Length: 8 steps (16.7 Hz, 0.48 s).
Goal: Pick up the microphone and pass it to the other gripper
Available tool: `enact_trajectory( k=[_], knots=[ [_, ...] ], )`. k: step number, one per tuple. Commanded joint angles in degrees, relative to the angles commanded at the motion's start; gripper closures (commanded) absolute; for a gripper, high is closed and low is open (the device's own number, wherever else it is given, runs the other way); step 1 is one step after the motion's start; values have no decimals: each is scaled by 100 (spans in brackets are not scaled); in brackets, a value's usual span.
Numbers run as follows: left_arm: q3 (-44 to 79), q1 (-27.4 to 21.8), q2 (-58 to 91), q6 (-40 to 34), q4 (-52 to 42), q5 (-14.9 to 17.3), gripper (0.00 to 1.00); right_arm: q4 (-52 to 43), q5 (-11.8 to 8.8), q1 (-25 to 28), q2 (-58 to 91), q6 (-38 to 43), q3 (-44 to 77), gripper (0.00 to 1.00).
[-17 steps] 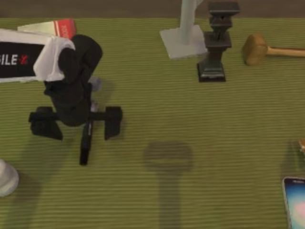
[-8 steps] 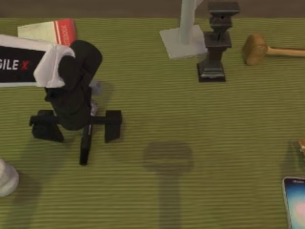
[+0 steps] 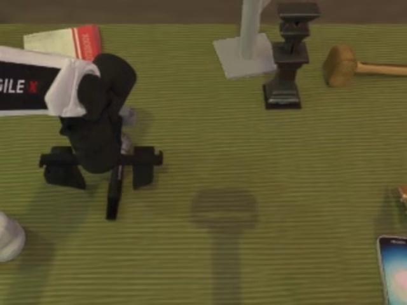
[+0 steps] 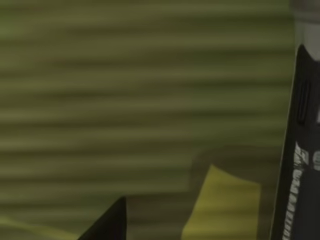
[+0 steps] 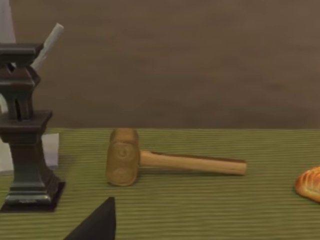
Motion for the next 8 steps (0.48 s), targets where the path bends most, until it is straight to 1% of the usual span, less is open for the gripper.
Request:
enact_trajectory(
  k=[4,5,8],
  knots=[
    [0,0,0,0,0,0,98,0,0,0,0,0,0,0],
    [0,0,0,0,0,0,100,0,0,0,0,0,0,0],
    [0,0,0,0,0,0,100,0,0,0,0,0,0,0]
  ],
)
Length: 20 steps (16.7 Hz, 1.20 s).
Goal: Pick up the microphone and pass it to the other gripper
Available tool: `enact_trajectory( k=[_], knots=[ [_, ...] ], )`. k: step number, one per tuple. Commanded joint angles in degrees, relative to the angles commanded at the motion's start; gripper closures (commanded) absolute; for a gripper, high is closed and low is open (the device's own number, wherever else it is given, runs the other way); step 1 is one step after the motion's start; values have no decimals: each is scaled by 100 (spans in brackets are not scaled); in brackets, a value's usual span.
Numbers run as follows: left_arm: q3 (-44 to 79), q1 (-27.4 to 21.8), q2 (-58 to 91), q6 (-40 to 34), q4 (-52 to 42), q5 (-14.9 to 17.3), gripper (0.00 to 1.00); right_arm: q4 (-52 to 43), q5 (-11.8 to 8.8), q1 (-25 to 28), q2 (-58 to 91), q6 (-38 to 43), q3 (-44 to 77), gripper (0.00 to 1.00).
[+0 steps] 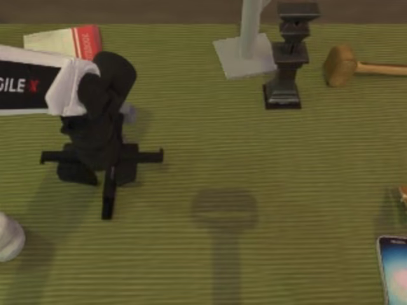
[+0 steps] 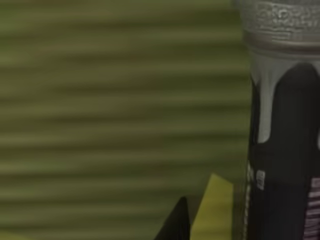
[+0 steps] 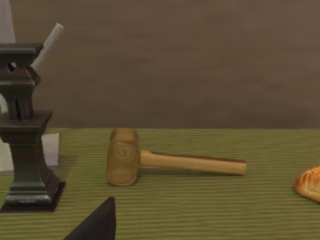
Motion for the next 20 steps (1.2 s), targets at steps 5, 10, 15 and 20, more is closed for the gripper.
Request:
enact_trajectory(
  k=[5,10,15,20],
  knots=[
    [122,-4,-341,79,-162,-102,100,0,0,0,0,0,0,0],
    [-7,-5,-483,247,449,139,100,0,0,0,0,0,0,0],
    [-484,60,-859,666,2427,835,100,0,0,0,0,0,0,0],
    [-1228,158,-1416,1207,5031,1734,100,0,0,0,0,0,0,0]
  ],
)
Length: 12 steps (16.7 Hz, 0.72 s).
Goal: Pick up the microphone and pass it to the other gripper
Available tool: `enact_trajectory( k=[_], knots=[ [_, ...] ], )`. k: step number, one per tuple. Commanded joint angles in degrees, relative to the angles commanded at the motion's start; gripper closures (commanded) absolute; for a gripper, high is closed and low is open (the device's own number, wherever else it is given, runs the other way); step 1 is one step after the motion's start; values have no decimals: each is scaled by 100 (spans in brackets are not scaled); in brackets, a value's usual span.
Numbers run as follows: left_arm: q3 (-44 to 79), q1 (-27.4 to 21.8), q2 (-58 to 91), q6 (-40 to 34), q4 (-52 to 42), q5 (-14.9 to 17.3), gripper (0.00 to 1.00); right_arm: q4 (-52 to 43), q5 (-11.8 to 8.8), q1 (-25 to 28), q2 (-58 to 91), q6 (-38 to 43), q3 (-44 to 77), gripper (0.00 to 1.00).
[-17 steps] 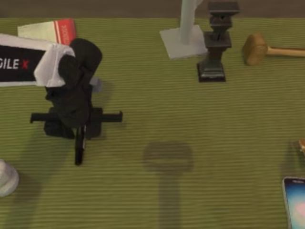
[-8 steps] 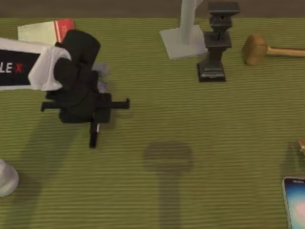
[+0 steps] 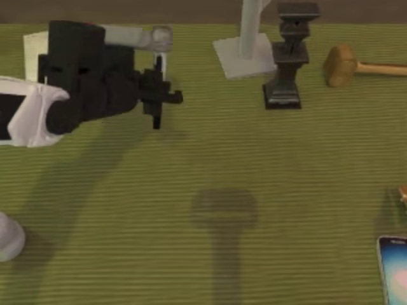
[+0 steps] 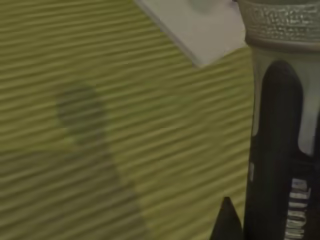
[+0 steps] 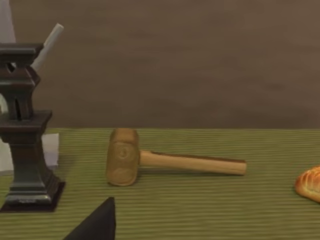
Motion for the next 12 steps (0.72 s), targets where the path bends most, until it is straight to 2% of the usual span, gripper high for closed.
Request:
enact_trajectory(
  k=[4,7,9,12],
  knots=[
    [-542,71,-551,431,1877,661,100,0,0,0,0,0,0,0],
    [-798,110,-916,683,2765,1020,100,0,0,0,0,0,0,0],
    [-879,124,-1066,780,3059,1151,100,0,0,0,0,0,0,0],
    [-894,128,-1098,800,3117,1177,100,0,0,0,0,0,0,0]
  ],
)
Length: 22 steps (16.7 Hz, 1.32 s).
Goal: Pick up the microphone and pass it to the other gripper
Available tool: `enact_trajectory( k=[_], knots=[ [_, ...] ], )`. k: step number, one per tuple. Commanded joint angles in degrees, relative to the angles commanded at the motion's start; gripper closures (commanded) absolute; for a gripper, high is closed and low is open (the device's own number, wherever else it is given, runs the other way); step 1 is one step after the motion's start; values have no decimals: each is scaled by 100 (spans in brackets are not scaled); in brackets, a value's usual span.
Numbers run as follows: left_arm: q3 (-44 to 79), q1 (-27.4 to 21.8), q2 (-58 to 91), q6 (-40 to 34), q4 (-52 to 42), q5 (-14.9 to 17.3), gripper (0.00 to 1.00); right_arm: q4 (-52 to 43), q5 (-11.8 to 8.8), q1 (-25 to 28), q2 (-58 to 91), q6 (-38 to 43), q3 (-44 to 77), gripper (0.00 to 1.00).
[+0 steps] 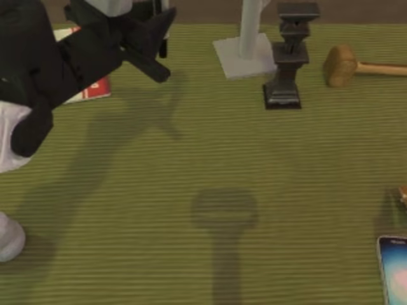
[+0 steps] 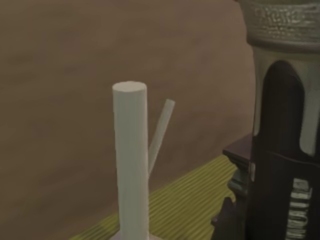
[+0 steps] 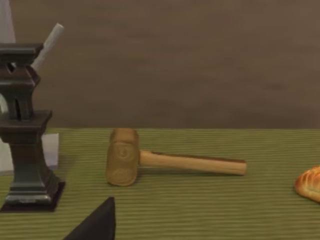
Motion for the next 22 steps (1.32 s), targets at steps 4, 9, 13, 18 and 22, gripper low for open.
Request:
enact_trajectory(
  k=[4,9,13,18,22],
  knots=[
    [20,-123,-9,6,-16,-108,100,0,0,0,0,0,0,0],
    [-102,-1100,-392,19,-92,-1187,100,0,0,0,0,0,0,0],
    [-181,-1777,-686,21,-139,-1880,100,0,0,0,0,0,0,0],
    [-164,-1785,-683,24,-139,-1890,100,0,0,0,0,0,0,0],
    [-184,-1802,-702,21,-141,-1905,100,0,0,0,0,0,0,0]
  ],
)
